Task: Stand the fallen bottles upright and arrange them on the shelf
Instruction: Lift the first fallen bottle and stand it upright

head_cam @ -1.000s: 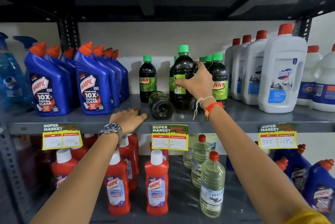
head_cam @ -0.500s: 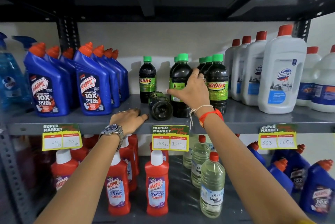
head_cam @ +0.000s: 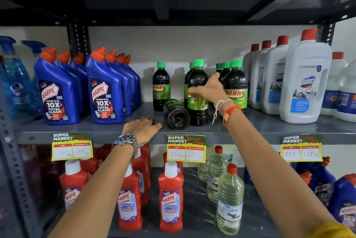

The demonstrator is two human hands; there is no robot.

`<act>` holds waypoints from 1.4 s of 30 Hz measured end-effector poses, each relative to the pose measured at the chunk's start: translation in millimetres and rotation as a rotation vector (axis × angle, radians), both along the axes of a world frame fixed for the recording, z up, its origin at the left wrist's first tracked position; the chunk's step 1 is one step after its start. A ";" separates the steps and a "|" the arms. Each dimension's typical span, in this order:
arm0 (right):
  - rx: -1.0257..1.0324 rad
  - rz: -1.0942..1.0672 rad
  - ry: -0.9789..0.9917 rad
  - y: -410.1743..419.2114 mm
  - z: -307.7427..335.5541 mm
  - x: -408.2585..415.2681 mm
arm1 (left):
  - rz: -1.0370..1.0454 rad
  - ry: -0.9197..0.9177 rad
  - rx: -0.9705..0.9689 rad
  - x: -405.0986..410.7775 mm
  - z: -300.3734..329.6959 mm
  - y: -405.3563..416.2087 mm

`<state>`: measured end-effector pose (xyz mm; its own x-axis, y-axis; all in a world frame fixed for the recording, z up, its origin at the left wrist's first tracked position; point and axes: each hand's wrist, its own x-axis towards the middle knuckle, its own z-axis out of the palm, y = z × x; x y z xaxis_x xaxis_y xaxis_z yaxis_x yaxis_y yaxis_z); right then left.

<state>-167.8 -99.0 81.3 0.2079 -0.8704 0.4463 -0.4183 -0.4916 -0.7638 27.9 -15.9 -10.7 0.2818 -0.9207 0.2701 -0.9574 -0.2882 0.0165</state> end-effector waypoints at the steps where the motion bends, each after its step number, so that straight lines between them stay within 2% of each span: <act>1: 0.040 0.028 -0.032 -3.2 1.5 0.4 | -0.001 -0.004 0.002 0.6 -0.1 -0.4; 5: 0.054 0.059 -0.033 -7.7 3.3 1.1 | 0.006 0.005 -0.020 0.6 0.1 -0.9; 9: -0.146 -0.088 0.151 1.0 -3.6 3.7 | -0.008 -0.038 0.006 1.4 -0.5 -0.9; 12: -0.244 -0.188 0.200 2.9 -3.7 5.0 | 0.009 -0.003 -0.013 1.0 -1.2 -1.4; 15: -0.176 -0.134 0.191 -3.2 3.3 2.4 | 0.038 0.048 -0.031 -1.8 -0.2 -0.8; 20: 0.061 0.061 0.034 -12.5 12.0 -3.0 | 0.020 0.045 -0.032 -1.7 -0.2 0.3; 26: 0.101 0.134 -0.058 -21.7 9.0 -1.5 | -0.021 -0.101 0.082 1.2 1.2 1.4; 29: 0.097 0.152 -0.028 -11.2 9.4 -4.9 | -0.020 -0.087 0.081 1.2 1.5 1.7; 31: -0.034 0.089 0.037 -6.8 8.7 -7.9 | -0.013 -0.033 0.059 0.5 3.0 1.8; 33: -0.294 -0.015 0.078 6.2 8.2 -9.1 | -0.026 -0.017 0.055 -0.8 3.5 2.7; 36: -0.591 -0.102 0.028 34.5 11.6 -4.6 | -0.060 -0.041 0.075 -0.2 5.1 5.2; 38: -0.629 -0.045 0.117 45.3 16.4 4.8 | -0.105 -0.060 0.093 1.1 7.8 9.2; 42: -0.494 0.076 0.545 54.3 17.2 33.7 | -0.150 -0.090 0.111 11.1 11.2 27.2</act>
